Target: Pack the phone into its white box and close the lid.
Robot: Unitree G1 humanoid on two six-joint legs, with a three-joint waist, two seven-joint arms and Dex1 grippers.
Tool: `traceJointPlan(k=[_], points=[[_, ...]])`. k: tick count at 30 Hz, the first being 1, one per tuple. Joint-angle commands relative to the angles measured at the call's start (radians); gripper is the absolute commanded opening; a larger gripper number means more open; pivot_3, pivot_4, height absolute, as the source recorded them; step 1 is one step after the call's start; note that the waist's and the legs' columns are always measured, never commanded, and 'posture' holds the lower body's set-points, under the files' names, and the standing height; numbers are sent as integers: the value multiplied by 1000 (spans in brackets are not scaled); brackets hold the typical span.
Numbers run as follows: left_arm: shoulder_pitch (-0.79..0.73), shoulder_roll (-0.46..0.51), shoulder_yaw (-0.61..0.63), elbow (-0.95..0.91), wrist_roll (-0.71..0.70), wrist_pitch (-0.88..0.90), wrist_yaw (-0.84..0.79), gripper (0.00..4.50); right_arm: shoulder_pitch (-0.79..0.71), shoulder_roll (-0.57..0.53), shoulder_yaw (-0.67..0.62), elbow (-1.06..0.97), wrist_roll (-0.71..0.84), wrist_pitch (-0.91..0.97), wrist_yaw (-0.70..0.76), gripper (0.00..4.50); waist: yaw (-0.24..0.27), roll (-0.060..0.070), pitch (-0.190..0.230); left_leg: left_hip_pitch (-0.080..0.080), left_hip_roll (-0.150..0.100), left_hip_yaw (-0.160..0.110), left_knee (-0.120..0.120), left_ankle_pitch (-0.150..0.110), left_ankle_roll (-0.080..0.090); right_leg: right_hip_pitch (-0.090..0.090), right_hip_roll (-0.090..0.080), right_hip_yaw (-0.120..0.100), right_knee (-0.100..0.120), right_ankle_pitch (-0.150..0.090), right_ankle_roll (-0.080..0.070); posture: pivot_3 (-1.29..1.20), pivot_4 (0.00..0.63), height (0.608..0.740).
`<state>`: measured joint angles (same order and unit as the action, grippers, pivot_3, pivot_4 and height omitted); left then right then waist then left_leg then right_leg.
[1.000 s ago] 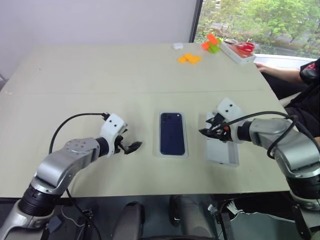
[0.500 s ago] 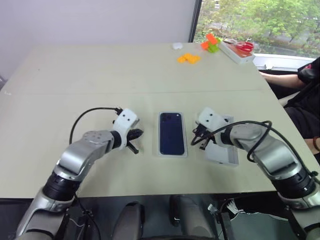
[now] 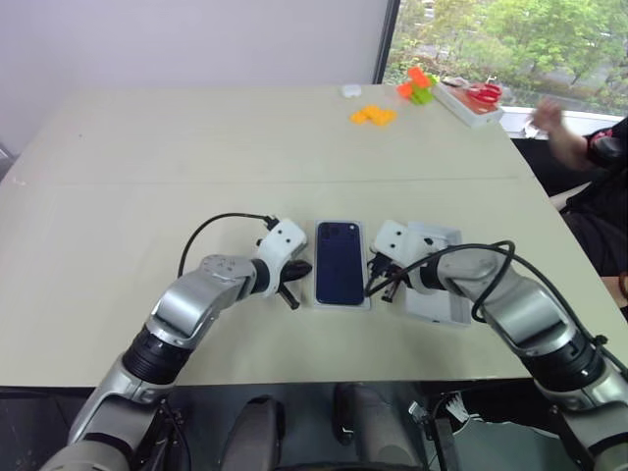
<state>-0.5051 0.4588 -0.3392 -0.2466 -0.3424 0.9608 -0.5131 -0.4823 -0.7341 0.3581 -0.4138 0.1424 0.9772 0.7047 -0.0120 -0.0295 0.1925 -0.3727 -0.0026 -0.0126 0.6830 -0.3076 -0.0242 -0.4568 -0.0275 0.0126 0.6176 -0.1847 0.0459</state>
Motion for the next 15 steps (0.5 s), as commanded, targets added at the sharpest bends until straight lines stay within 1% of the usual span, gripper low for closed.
traceJointPlan(k=[1,9,15], points=[[-4,-24,-35,-26,-2,15,-29,100,6,-10,-21,-63,12,6,10,0,0,0,0,0,0,0,0,0,0,0,0,0,0,0,0,0,150,726],[-19,-70,-49,-28,0,32,-46,100,43,-58,-57,-94,23,9,33,0,2,0,0,0,0,0,0,0,0,1,0,0,0,0,1,0,150,726],[-29,-76,-49,-28,3,42,-64,100,41,-73,-68,-82,20,4,36,0,1,0,0,0,0,0,0,0,0,1,0,0,0,0,1,0,150,726]])
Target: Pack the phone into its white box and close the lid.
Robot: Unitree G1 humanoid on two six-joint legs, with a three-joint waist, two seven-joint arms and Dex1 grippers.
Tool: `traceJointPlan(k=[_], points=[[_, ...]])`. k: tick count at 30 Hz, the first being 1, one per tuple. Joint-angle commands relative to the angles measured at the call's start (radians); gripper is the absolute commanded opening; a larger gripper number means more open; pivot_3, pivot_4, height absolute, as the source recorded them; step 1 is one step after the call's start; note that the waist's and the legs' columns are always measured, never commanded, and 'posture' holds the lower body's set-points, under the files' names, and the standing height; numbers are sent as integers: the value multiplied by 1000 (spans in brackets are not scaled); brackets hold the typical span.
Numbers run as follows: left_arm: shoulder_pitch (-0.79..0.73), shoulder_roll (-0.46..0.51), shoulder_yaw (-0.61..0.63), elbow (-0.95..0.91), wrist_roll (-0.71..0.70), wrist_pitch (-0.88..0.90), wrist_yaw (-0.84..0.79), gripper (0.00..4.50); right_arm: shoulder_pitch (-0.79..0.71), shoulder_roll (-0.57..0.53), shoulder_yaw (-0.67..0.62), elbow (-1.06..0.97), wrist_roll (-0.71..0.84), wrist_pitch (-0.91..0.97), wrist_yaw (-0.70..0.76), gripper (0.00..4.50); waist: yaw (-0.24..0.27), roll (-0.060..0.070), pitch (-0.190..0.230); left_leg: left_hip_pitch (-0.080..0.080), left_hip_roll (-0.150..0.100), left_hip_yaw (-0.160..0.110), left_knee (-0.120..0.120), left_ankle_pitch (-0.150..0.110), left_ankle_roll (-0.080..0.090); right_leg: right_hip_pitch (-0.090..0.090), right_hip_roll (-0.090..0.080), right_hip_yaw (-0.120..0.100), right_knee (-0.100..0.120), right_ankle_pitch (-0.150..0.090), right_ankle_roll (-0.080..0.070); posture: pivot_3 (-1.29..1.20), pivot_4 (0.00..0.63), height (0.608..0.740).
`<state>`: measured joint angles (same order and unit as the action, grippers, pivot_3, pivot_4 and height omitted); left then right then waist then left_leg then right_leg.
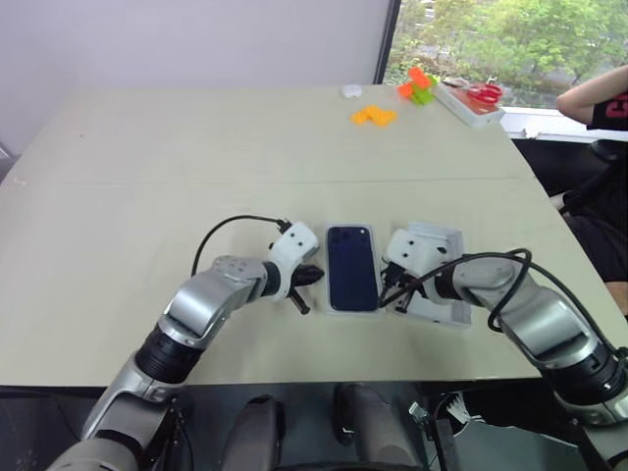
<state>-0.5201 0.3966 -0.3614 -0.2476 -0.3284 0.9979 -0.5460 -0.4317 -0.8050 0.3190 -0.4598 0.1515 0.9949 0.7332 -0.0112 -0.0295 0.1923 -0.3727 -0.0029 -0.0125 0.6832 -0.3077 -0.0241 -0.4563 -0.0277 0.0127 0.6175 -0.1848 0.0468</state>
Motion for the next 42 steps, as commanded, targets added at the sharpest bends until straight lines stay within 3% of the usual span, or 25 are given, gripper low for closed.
traceJointPlan(k=[1,8,11,16,19,24,34,40,42], points=[[-13,-12,-27,-29,-11,7,-34,100,-10,-4,-31,-34,10,-14,7,0,0,0,0,0,0,0,0,0,0,0,0,0,0,0,0,0,150,726],[-4,-10,-11,-32,-7,10,-32,100,-23,-23,-63,-33,31,-12,36,0,0,0,0,0,0,0,0,0,0,0,0,0,0,0,0,0,150,726],[10,-2,22,-43,-20,19,-31,19,-32,-47,-94,-50,55,8,63,849,0,0,0,0,0,0,0,0,0,0,0,0,0,0,0,0,150,726],[55,44,91,-89,-32,-33,-53,19,-73,-62,-202,-75,100,132,40,3333,-4,0,0,0,1,0,0,0,0,-1,1,0,1,0,0,0,150,726],[104,86,142,-147,-40,-140,-99,19,-126,0,-278,-68,144,347,-12,3333,-5,0,0,0,1,0,0,0,1,-1,1,0,2,0,0,0,150,726],[176,153,203,-194,-87,-274,-218,19,-201,93,-287,-21,155,602,-115,3333,-1,0,0,0,2,1,0,0,1,-2,1,1,2,0,0,0,150,726],[236,302,226,-225,-140,-407,-437,19,-189,201,-319,101,307,620,-360,3333,-4,0,0,0,1,2,0,0,1,-2,1,1,2,0,0,0,150,726],[250,308,222,-236,-136,-434,-448,19,-194,232,-355,145,400,620,-512,3333,-5,0,0,0,2,2,0,-1,1,-2,1,2,2,0,0,0,150,726],[253,304,217,-237,-131,-438,-443,19,-194,242,-372,161,444,620,-559,2805,-6,0,0,0,2,2,0,-1,1,-2,1,2,2,0,0,0,150,726]])
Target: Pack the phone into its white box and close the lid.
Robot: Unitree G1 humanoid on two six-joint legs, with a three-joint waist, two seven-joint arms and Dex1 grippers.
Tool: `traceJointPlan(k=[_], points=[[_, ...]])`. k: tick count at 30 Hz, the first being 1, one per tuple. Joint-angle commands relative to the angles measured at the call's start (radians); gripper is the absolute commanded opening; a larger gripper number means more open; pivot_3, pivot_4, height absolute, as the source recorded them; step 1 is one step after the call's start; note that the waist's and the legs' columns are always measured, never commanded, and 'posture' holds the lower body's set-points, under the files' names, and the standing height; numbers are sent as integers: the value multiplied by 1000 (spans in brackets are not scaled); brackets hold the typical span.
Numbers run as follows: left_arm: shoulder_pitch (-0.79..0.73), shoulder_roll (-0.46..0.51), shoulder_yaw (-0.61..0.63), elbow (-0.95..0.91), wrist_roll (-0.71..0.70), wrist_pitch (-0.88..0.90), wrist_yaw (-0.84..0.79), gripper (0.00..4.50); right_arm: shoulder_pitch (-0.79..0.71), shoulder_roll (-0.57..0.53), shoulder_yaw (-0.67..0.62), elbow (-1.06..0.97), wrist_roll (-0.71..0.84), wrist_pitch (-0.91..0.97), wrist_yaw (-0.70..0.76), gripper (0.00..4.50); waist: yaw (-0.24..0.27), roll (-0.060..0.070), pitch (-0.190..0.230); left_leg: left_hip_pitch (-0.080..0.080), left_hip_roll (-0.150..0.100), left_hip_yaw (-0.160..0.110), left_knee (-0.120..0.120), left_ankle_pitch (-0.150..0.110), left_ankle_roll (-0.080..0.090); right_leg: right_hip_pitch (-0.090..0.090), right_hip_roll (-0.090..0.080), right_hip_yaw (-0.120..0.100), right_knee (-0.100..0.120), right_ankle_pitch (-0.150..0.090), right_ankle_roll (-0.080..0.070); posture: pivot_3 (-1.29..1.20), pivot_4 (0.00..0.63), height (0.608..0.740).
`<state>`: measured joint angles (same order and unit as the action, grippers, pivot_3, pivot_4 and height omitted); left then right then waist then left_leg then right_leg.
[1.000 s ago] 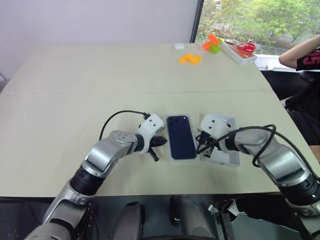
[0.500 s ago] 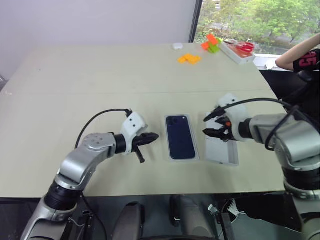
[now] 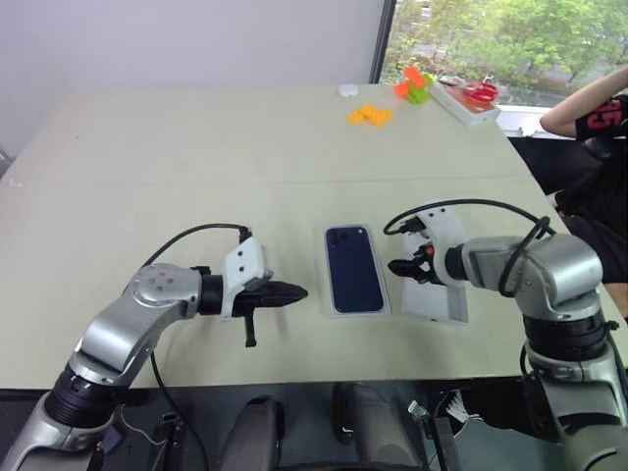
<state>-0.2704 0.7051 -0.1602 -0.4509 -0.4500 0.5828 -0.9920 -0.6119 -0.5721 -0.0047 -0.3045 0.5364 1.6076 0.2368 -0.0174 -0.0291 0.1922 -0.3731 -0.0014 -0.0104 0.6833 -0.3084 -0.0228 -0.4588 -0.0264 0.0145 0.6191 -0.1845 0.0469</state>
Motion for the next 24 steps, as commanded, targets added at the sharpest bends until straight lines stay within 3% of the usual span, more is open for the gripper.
traceJointPlan(k=[1,6,13,15,18,22,24], points=[[5,-7,14,-34,-8,-25,5,19,-13,12,-55,12,82,7,-86,2449,0,0,0,0,0,0,0,0,0,0,0,0,0,0,0,0,150,726],[7,-15,17,-25,-8,-27,14,19,-27,10,-83,42,197,7,-200,20,-1,0,0,0,0,0,0,0,0,0,0,0,0,0,0,0,150,726],[14,-15,60,-9,-27,-17,33,19,-165,47,-210,74,291,7,-324,20,-5,0,0,0,1,2,0,0,1,-1,1,2,0,0,0,0,150,726],[25,-11,104,20,-21,-20,60,19,-225,107,-323,61,419,7,-269,20,-6,0,0,0,1,2,0,0,1,-1,2,2,0,0,1,0,150,726],[36,1,176,93,-1,-34,101,19,-252,278,-487,71,755,7,-272,20,-5,0,0,0,6,2,0,-2,3,-1,6,2,0,1,2,0,150,726],[22,5,236,161,4,-41,129,19,-121,349,-314,89,1326,-344,-650,20,2,1,0,0,15,1,0,-3,5,-2,11,1,-2,2,0,0,150,726],[14,12,254,190,11,-51,134,19,-60,456,-218,84,1426,-490,-799,20,-4,1,0,0,15,2,0,-3,5,-2,11,2,-2,2,-1,0,150,726]])
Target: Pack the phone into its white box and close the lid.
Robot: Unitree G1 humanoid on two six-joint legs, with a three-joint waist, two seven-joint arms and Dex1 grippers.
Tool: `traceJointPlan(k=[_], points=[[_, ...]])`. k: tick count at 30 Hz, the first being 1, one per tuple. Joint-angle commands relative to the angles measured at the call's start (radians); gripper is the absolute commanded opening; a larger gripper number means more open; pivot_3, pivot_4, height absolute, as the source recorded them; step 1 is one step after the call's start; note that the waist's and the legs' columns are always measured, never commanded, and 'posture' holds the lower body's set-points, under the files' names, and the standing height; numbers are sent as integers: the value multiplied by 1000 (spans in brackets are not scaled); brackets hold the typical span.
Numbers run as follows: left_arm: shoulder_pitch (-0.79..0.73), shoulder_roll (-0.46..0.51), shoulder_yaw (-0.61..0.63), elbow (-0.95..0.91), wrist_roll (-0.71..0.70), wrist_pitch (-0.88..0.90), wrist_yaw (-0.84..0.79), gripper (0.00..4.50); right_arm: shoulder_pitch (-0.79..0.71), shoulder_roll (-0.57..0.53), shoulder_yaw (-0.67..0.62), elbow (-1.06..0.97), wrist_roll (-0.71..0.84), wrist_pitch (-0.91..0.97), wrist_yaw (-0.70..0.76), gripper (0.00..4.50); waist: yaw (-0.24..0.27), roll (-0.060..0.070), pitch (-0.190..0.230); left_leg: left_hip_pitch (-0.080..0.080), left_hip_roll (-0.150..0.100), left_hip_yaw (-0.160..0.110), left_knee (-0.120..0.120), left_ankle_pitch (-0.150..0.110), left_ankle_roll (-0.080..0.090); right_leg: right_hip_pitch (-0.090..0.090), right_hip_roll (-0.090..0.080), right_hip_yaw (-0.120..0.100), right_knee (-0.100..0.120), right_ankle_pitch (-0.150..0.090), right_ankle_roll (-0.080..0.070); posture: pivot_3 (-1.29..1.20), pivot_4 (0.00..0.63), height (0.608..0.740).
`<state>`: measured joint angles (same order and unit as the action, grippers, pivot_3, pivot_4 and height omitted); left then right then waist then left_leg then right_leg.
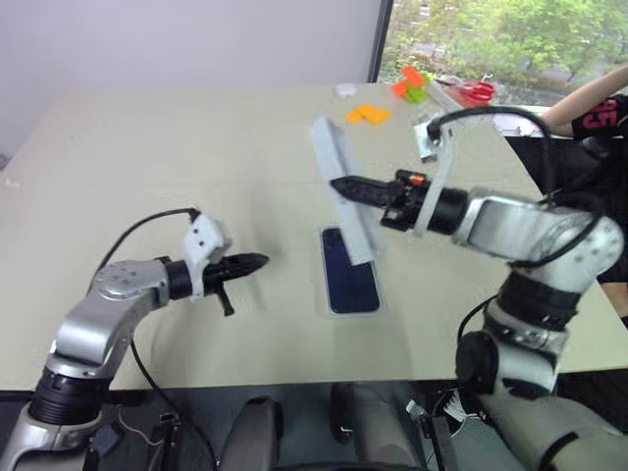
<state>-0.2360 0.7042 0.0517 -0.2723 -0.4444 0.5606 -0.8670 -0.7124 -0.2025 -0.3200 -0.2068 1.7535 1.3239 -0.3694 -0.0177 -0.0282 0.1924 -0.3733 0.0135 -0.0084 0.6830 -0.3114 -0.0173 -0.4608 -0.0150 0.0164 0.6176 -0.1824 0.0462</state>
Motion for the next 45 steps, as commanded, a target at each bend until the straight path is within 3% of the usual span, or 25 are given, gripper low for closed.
traceJointPlan(k=[1,8,17,20,26,27,31,35,40,45], points=[[-23,17,47,24,12,-34,12,19,66,131,133,-16,219,-244,-225,20,-7,0,0,0,0,1,0,0,0,0,0,1,0,0,0,0,150,726],[-28,27,51,42,21,-41,8,19,156,277,221,73,219,-356,-393,20,-23,0,0,0,1,2,0,0,0,-1,1,2,0,1,-2,0,150,726],[-28,-4,12,1,19,-25,36,19,207,248,241,128,219,-384,-449,20,-26,1,0,0,2,2,0,0,0,-2,1,3,0,1,-2,0,150,726],[-41,-26,-11,-9,12,-14,42,19,201,227,239,130,219,-397,-450,859,-26,1,0,0,2,2,0,0,0,-2,2,3,0,1,-2,0,150,726],[-55,-70,-66,-48,8,6,43,19,163,135,210,98,219,-415,-442,3769,-26,1,0,0,2,3,0,0,0,-2,2,3,-1,1,-2,0,150,726],[-55,-77,-71,-54,5,11,45,19,150,77,218,89,198,-392,-412,4289,-26,1,0,0,2,3,0,0,0,-2,2,3,-1,1,-2,0,150,726],[-56,-107,-91,-81,-9,32,50,19,112,-182,244,54,25,-269,-206,4289,-23,1,0,0,1,4,0,0,0,-1,2,3,-2,1,-2,0,150,726],[-70,-147,-118,-101,-9,51,61,19,101,-356,262,44,-164,-227,8,4289,-23,1,0,0,1,4,0,-1,2,-1,3,3,-3,1,-2,0,150,726],[-109,-205,-176,-98,2,75,100,19,85,-498,321,-14,-415,-222,274,4289,-24,1,0,0,1,4,0,-2,3,-1,5,4,-3,-1,1,0,150,726],[-136,-253,-224,-86,33,74,139,19,85,-538,345,-44,-565,-232,433,4289,-24,1,0,0,1,4,0,-2,3,-1,5,5,-2,-1,2,0,150,726]])
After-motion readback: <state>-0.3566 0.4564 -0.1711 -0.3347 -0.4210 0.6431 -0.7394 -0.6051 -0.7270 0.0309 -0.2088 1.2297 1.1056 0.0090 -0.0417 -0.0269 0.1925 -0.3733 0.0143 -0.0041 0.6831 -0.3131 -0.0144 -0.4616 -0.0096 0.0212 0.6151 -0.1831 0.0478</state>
